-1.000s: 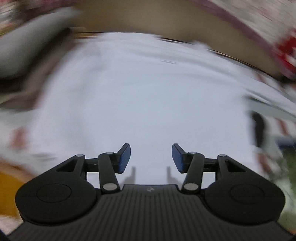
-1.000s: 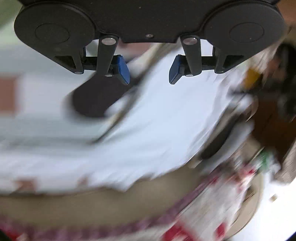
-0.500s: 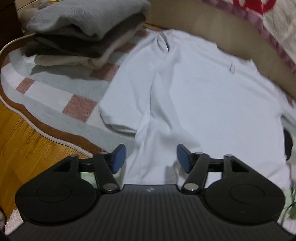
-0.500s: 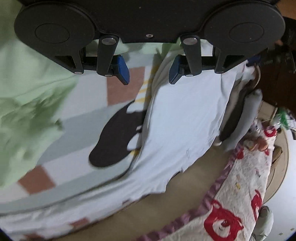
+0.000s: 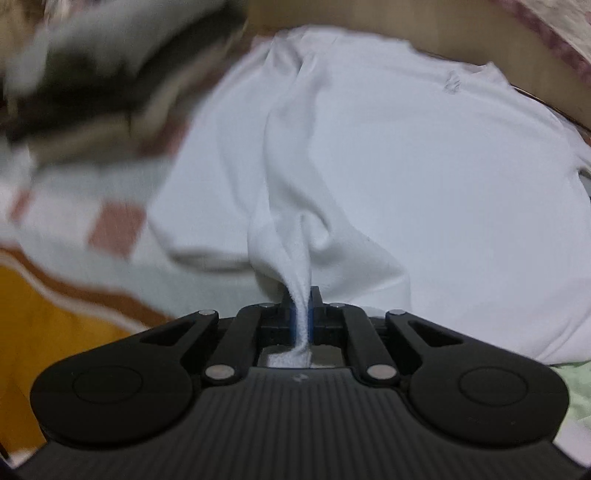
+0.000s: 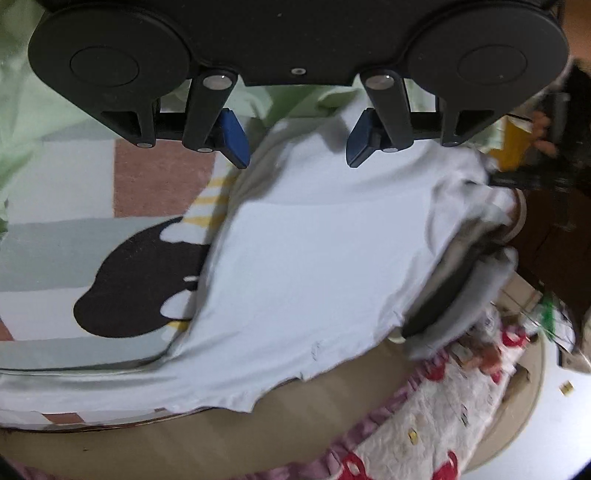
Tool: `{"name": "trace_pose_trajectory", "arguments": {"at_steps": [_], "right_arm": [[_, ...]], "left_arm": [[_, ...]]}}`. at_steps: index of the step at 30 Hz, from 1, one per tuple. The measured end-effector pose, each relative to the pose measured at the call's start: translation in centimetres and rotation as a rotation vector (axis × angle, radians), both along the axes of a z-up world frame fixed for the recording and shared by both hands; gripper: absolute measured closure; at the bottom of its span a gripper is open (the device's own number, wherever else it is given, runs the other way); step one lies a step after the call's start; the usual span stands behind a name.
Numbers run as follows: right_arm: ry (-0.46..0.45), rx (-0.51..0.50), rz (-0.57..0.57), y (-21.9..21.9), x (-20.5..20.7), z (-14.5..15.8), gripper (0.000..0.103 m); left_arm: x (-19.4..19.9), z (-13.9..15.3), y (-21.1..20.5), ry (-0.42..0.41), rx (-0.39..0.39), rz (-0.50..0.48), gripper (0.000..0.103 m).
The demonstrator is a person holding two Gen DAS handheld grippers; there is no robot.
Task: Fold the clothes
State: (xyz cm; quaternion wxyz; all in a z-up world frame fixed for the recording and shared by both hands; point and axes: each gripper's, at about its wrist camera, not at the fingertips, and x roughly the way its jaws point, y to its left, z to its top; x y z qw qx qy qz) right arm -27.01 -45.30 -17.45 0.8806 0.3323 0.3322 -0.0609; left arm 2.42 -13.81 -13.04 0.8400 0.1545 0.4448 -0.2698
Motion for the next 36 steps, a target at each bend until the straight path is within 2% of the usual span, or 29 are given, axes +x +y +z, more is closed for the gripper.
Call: {"name": "trace_pose_trajectory", "arguments": {"at_steps": [1, 4, 6, 9, 11, 13, 16, 19, 21, 23, 24, 26, 27, 29, 32, 35, 36], "right_arm": [[0.005, -0.010, -0.002, 0.0, 0.3, -0.2, 0.042], [-0.036, -0.012, -0.003, -0.9, 1.2, -0.1, 0.098], [-0.073, -0.020, -0.028, -2.0, 2.0, 0.5, 0.098], [-0.052, -0.098, -0.061, -3.6, 4.3, 2.0, 0.098], [-0.022, -0.111, -0.070, -3.8, 5.7, 3.0, 0.098], [0.003, -0.150, -0.078, -2.8, 6.2, 3.9, 0.098], [0.009, -0.268, -0.122, -1.6, 6.4, 4.3, 0.098], [0.009, -0.339, -0.108, -2.7, 8.3, 3.3, 0.099], [0.051, -0.438, -0.112, -3.6, 10.5, 2.6, 0.099], [0.080, -0.404, -0.129, -4.8, 12.1, 2.0, 0.098], [0.085, -0.361, -0.152, -5.2, 12.4, 1.8, 0.098], [0.076, -0.290, -0.179, -5.5, 12.7, 1.6, 0.089], [0.056, -0.280, -0.157, -5.1, 12.5, 1.7, 0.086], [0.007, -0.253, -0.097, -4.3, 11.4, 2.2, 0.060], [-0.047, -0.231, -0.033, -3.2, 8.2, 3.2, 0.057], [-0.033, -0.314, 0.093, -0.8, 4.8, 3.4, 0.057], [-0.002, -0.381, 0.139, 0.3, 4.2, 3.1, 0.057]], "left_arm": [[-0.2, 0.6, -0.2, -0.039, -0.011, -0.012, 0.097], [0.5, 2.1, -0.7, -0.142, -0.030, -0.063, 0.098], [1.7, 3.0, -0.8, -0.144, -0.078, -0.071, 0.098], [4.2, 3.0, -0.9, -0.099, -0.188, -0.046, 0.098], [6.0, 2.6, -0.9, -0.060, -0.266, -0.020, 0.098], [7.5, 1.7, -0.9, -0.019, -0.331, 0.018, 0.098], [9.6, -0.7, -0.8, 0.037, -0.389, 0.066, 0.098], [11.2, -2.3, -0.8, 0.088, -0.390, 0.101, 0.098], [11.0, -2.6, -0.8, 0.069, -0.342, 0.093, 0.098], [10.7, -2.9, -1.0, 0.035, -0.249, 0.081, 0.098], [10.4, -3.0, -0.8, 0.031, -0.252, 0.072, 0.098], [10.3, -2.9, 0.0, 0.042, -0.274, 0.076, 0.098], [10.4, -2.8, 0.5, 0.050, -0.294, 0.082, 0.098], [11.0, -2.8, 1.4, 0.070, -0.333, 0.107, 0.098], [11.9, -3.3, 2.2, 0.115, -0.376, 0.164, 0.098], [12.1, -3.4, 2.0, 0.108, -0.385, 0.178, 0.098], [11.9, -3.3, 1.9, 0.096, -0.384, 0.174, 0.098]]}}
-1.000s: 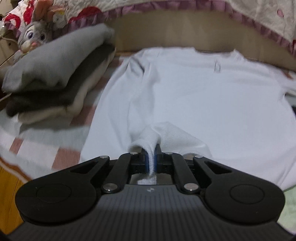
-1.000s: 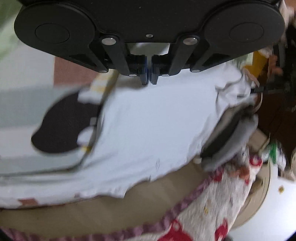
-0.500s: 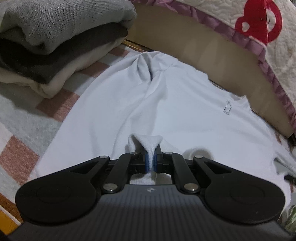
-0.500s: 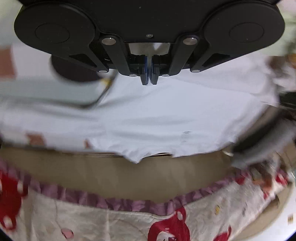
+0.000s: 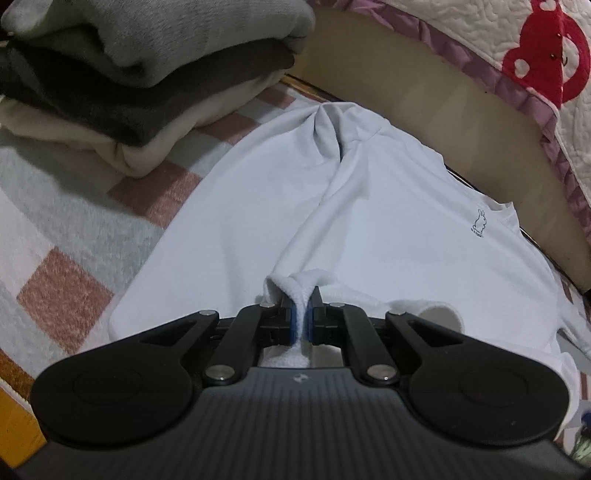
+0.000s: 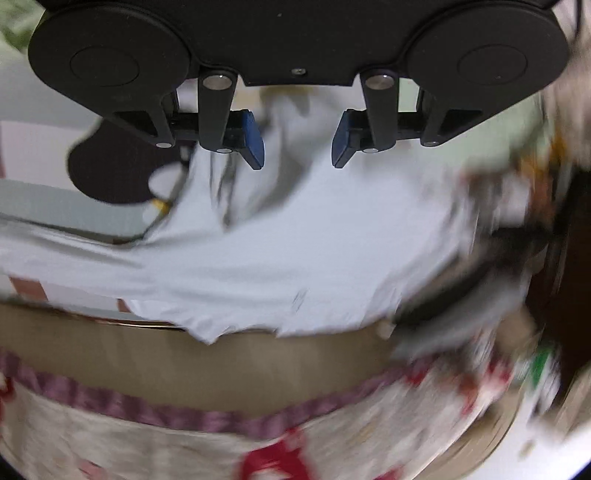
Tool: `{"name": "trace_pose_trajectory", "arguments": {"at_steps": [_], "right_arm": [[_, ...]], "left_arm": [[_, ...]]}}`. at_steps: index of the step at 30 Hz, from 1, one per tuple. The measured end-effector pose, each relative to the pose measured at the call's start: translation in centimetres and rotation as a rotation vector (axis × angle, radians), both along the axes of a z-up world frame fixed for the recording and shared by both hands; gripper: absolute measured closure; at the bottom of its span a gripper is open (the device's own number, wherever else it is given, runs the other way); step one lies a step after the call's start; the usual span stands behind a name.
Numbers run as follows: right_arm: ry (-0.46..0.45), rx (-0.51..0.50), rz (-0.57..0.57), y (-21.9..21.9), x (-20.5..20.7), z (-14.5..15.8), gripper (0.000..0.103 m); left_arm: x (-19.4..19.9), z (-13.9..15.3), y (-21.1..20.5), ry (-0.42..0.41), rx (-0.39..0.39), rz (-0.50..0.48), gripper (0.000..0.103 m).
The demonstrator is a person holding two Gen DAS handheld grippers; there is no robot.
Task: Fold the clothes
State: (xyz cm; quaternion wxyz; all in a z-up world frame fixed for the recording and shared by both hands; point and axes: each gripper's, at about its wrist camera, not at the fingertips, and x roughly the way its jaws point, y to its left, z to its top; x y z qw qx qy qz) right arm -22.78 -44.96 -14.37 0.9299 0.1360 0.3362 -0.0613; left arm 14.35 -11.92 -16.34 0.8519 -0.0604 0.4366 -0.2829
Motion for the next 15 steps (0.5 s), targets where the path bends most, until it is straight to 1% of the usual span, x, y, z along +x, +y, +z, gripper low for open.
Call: {"name": "trace_pose_trajectory", "arguments": {"at_steps": [1, 3, 5, 6, 8, 9, 10, 11, 12, 13, 14, 15], "right_arm": [[0.035, -0.069, 0.039, 1.2, -0.6, -0.3, 0.057], [0.111, -0.204, 0.075, 3.1, -0.3, -1.4, 0.057], [0.141, -0.298, 0.049, 3.8, 0.1, -2.6, 0.058], [0.130, -0.296, 0.042, 3.6, 0.4, -3.0, 0.058], [0.079, -0.237, 0.017, 2.8, 1.0, -3.5, 0.058], [0.054, -0.205, 0.013, 2.3, 1.4, -3.6, 0.058], [0.032, -0.186, 0.016, 1.9, 1.6, -3.9, 0.061], [0.000, -0.172, 0.026, 1.8, 1.9, -4.0, 0.094], [-0.034, -0.140, 0.037, 1.6, 2.3, -4.2, 0.095], [-0.051, -0.115, 0.043, 1.6, 2.5, -4.0, 0.095], [-0.070, -0.113, 0.029, 1.5, 2.6, -3.7, 0.095], [-0.112, -0.094, -0.011, 1.0, 2.4, -2.9, 0.095]], "left_arm": [[-0.1, 0.1, -0.1, -0.012, 0.002, -0.002, 0.098], [-0.4, 0.3, 0.0, -0.027, -0.001, -0.001, 0.097], [-0.6, 0.5, 0.2, -0.036, -0.008, 0.001, 0.097], [-0.7, 0.6, 0.3, -0.042, -0.010, 0.002, 0.096], [-0.9, 0.7, 0.7, -0.051, 0.003, -0.001, 0.096], [-1.0, 0.5, 0.7, -0.048, 0.025, -0.004, 0.096], [-1.1, 0.2, 0.6, -0.045, 0.052, -0.009, 0.096], [-1.2, -0.3, 0.2, -0.046, 0.094, -0.021, 0.096], [-1.4, -0.8, -0.2, -0.063, 0.129, -0.036, 0.096], [-1.7, -0.6, -0.4, -0.090, 0.136, -0.047, 0.096], [-2.0, -0.4, -0.6, -0.113, 0.137, -0.056, 0.096], [-2.2, 0.1, -0.5, -0.120, 0.113, -0.058, 0.096]]}}
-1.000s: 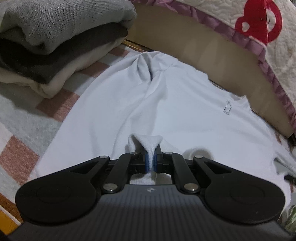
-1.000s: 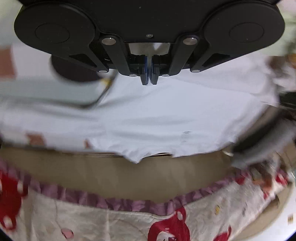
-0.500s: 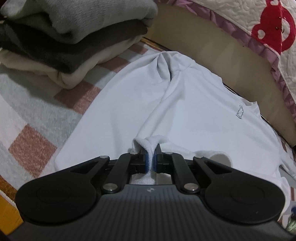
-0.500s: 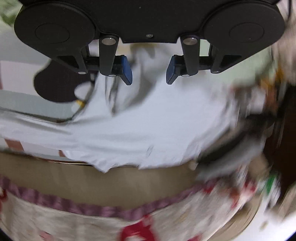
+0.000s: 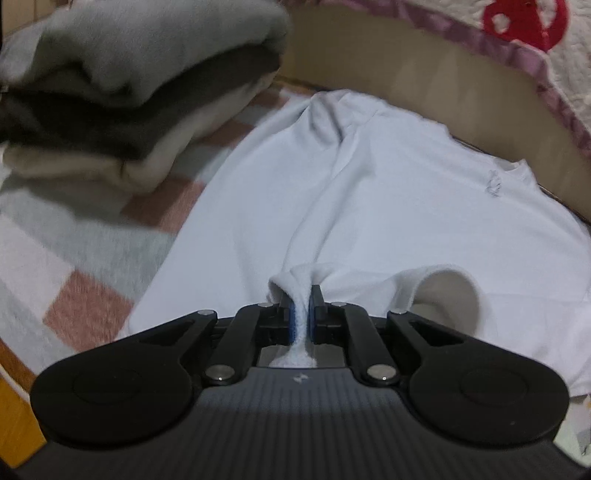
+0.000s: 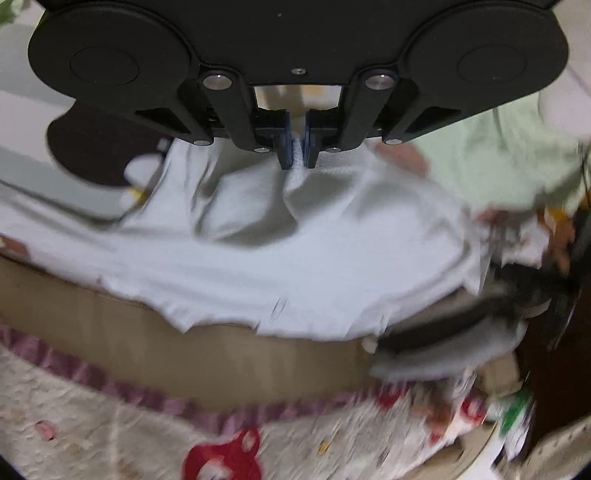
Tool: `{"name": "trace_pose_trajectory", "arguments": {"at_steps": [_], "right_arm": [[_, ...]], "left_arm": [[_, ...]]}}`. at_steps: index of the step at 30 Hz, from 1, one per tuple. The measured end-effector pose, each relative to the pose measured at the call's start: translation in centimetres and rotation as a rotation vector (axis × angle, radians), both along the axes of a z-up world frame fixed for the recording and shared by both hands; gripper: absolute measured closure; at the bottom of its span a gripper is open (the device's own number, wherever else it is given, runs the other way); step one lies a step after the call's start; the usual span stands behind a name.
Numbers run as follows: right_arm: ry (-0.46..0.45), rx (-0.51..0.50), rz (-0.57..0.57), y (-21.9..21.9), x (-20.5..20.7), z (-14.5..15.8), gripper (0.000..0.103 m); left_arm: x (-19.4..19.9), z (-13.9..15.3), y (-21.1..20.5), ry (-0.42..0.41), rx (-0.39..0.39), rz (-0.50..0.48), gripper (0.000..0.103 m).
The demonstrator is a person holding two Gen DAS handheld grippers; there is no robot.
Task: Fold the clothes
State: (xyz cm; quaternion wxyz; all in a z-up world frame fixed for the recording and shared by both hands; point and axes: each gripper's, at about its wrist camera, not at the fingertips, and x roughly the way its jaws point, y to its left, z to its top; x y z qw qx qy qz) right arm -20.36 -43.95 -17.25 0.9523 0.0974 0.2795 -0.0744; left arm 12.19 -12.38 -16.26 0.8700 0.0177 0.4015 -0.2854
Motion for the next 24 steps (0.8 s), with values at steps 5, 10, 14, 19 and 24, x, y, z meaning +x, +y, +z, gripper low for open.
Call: {"name": "trace_pose_trajectory", "arguments": {"at_steps": [5, 10, 14, 19, 24], "right_arm": [[-0.164, 0.219, -0.218, -4.4, -0.3, 3.4, 0.095], [-0.002, 0.136, -0.283, -7.2, 4.3, 3.3, 0.095], [0.058, 0.252, -0.342, -9.6, 6.6, 1.2, 0.095], [0.051, 0.359, -0.359, -10.8, 6.8, -0.7, 0.094], [-0.034, 0.490, -0.246, -10.8, 5.2, -0.8, 0.090]], "left_arm": [[-0.6, 1.9, 1.4, -0.006, -0.154, 0.018, 0.084], [-2.1, 4.0, 1.4, -0.190, -0.047, 0.039, 0.050], [-3.1, 4.3, 1.7, -0.160, -0.012, -0.068, 0.044], [-6.2, 4.2, -0.4, -0.229, 0.104, -0.299, 0.038], [-7.4, 1.9, -4.1, -0.278, 0.187, -0.451, 0.035]]}}
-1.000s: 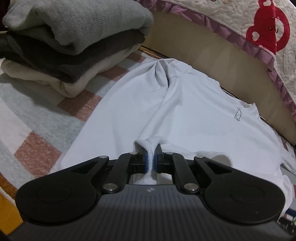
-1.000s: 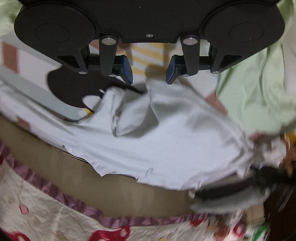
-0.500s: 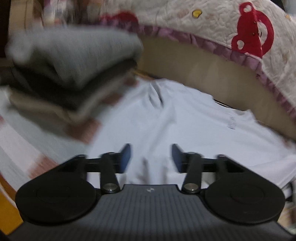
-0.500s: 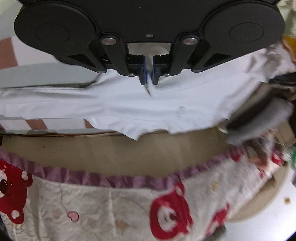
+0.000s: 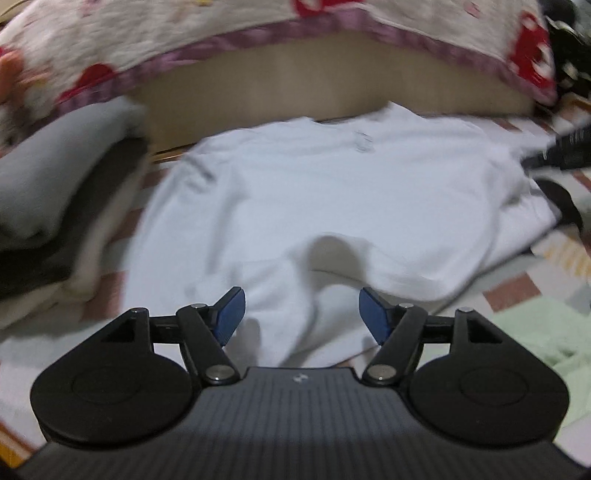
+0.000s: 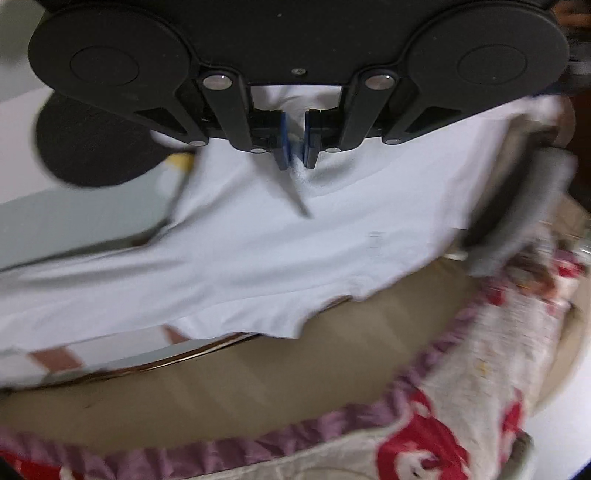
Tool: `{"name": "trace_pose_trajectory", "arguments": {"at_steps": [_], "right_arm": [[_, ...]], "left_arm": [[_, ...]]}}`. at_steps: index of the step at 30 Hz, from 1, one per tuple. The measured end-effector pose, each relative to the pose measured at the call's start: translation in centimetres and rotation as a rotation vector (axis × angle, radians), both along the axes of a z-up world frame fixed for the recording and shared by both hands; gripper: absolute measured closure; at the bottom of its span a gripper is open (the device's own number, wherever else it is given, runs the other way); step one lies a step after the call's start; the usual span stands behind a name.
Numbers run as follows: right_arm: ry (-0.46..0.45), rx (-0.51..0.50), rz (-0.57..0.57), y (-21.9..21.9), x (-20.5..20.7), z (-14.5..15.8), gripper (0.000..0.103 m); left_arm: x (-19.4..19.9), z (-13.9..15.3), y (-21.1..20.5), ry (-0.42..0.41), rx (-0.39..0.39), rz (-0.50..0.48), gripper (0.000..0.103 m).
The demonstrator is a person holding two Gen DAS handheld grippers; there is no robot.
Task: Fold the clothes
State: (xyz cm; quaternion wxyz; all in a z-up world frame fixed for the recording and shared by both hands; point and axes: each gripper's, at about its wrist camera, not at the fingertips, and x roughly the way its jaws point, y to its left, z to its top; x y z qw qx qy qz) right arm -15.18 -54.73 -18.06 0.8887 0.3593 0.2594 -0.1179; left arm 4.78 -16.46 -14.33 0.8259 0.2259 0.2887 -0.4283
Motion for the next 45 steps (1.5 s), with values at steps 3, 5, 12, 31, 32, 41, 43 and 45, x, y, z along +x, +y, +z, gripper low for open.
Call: {"name": "trace_pose_trajectory", "arguments": {"at_steps": [3, 5, 12, 31, 32, 41, 43, 45], "right_arm": [[-0.030, -0.036, 0.053, 0.9, -1.1, 0.7, 0.090], [0.003, -0.166, 0.092, 2.2, -1.5, 1.6, 0.090], [0.132, -0.438, 0.205, 4.9, 0.0, 2.3, 0.071], [-0.005, -0.252, -0.131, 9.7, -14.6, 11.7, 0.095], [0.035, -0.240, -0.113, 10.2, -15.6, 11.4, 0.095], [0.327, -0.203, -0.018, 14.1, -17.5, 4.9, 0.095], [0.354, -0.246, 0.005, 14.5, -17.1, 4.9, 0.092], [0.394, -0.321, 0.052, 15.3, -16.4, 4.7, 0.089]], "left_arm": [[0.9, -1.4, -1.3, -0.052, 0.072, 0.055, 0.039], [2.3, -1.5, -1.0, -0.019, 0.051, 0.127, 0.057], [4.7, -0.1, 1.4, 0.019, -0.062, 0.267, 0.082], [0.1, 8.0, 10.1, 0.060, -0.311, 0.342, 0.098], [-0.3, 7.4, 10.2, 0.079, -0.273, 0.343, 0.098], [2.5, 3.2, 8.3, 0.331, -0.050, 0.350, 0.074], [3.0, 2.5, 8.0, 0.396, -0.019, 0.323, 0.071], [2.4, 1.8, 7.1, 0.417, 0.038, 0.272, 0.056]]}}
